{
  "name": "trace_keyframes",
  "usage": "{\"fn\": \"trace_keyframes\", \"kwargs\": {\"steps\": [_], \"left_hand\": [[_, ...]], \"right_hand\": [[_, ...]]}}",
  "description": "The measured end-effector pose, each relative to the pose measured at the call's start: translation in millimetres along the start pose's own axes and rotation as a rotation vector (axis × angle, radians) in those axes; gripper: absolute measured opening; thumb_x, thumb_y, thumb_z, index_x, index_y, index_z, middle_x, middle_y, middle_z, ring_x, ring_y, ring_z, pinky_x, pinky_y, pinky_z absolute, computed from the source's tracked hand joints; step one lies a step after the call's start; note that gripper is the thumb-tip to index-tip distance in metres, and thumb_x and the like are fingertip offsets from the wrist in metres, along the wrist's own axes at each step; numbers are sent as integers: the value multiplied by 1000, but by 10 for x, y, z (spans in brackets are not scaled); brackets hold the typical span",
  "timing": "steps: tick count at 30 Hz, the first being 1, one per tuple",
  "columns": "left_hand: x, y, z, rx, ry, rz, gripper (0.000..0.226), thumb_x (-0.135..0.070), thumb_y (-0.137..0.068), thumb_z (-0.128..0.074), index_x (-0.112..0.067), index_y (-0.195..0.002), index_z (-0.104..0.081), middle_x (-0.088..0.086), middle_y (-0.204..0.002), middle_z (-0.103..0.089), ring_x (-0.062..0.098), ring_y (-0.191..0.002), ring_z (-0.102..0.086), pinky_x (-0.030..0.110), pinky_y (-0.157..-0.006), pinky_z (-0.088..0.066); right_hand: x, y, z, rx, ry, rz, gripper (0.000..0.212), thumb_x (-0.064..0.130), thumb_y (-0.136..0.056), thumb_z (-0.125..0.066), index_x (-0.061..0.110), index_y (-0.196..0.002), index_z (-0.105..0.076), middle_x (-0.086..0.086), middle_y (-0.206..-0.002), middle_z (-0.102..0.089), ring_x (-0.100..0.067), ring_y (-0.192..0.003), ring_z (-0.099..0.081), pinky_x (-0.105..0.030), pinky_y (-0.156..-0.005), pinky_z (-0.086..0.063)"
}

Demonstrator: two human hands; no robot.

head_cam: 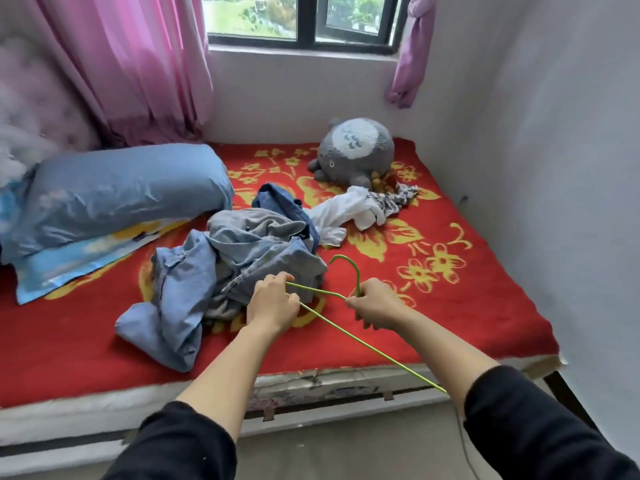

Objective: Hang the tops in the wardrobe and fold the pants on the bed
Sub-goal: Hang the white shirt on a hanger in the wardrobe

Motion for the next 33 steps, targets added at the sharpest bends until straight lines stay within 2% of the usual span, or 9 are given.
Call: {"fn": "trace_keyframes", "kwargs": {"steps": [3,6,10,14,17,21,28,31,33], "left_hand": [[-181,-433,-259,48,-14,-16,38,-16,-87,-49,-17,-124,-54,10,-125,-54,28,-121,-43,38,-98,-40],[-414,-867,-542,83,-16,-44,37,-16,-86,-48,-17,-123,-54,8,-124,-53,27,-121,-42,39,-95,-41],[-733,-1532,-941,110,15,-48,35,-18,-87,-49,-20,-121,-56,6,-120,-55,25,-121,-43,37,-92,-40],[-962,-2218,-1331,137,-2,17,38,-19,-87,-48,-17,-125,-53,8,-124,-53,26,-120,-44,39,-95,-42],[-1082,-2685,-1577,166,-25,69,41,-18,-87,-48,-16,-128,-51,10,-127,-51,27,-122,-42,40,-98,-40],[-1129,-3335,-2045,204,-38,123,43,-18,-87,-48,-15,-130,-49,10,-133,-47,27,-125,-41,40,-100,-39],[-710,-4102,-2792,302,-130,205,46,-20,-89,-46,-13,-134,-43,8,-139,-41,26,-127,-38,43,-98,-41],[-517,-4419,-3121,335,-185,169,47,-18,-89,-46,-11,-135,-41,6,-144,-35,24,-131,-34,41,-96,-42],[-385,-4627,-3334,344,-225,145,49,-16,-88,-46,-10,-137,-39,8,-149,-27,25,-136,-27,41,-97,-40]], "right_hand": [[-183,-379,268,-37,-35,-55,25,11,-91,-49,-6,-88,-67,-17,-74,-68,-20,-51,-59,-27,-44,-45],[-391,-801,504,-60,-49,-102,26,12,-89,-48,1,-73,-64,-15,-66,-65,-22,-49,-57,-26,-43,-43],[-641,-1508,812,-60,-55,-131,26,11,-88,-47,-3,-75,-66,-19,-73,-69,-24,-54,-60,-28,-44,-45],[-863,-2306,1196,-58,-24,-135,23,13,-85,-46,3,-68,-58,-18,-70,-67,-29,-57,-62,-32,-48,-46],[-997,-2872,1459,-66,4,-137,26,17,-85,-47,-1,-75,-62,-18,-76,-69,-36,-70,-66,-42,-62,-53],[-1183,-3731,1626,-111,3,-90,24,19,-87,-44,10,-94,-65,-9,-82,-67,-34,-80,-62,-41,-73,-52],[-1466,-4818,1355,-138,-50,-42,27,24,-94,-43,25,-111,-65,-6,-83,-65,-34,-86,-61,-38,-72,-48],[-1574,-5208,1259,-191,-56,-16,27,23,-95,-43,24,-110,-65,-2,-77,-59,-33,-85,-61,-36,-68,-44],[-1662,-5410,1155,-201,-42,11,25,19,-95,-42,19,-107,-65,-7,-81,-63,-32,-84,-60,-38,-69,-46]]}}
Point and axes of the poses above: each hand's wrist, its own y-axis away from the middle knuckle, its own z-axis out of the back of the hand, x = y × z, the point moved 8 cm from there along -y, towards the middle knuckle
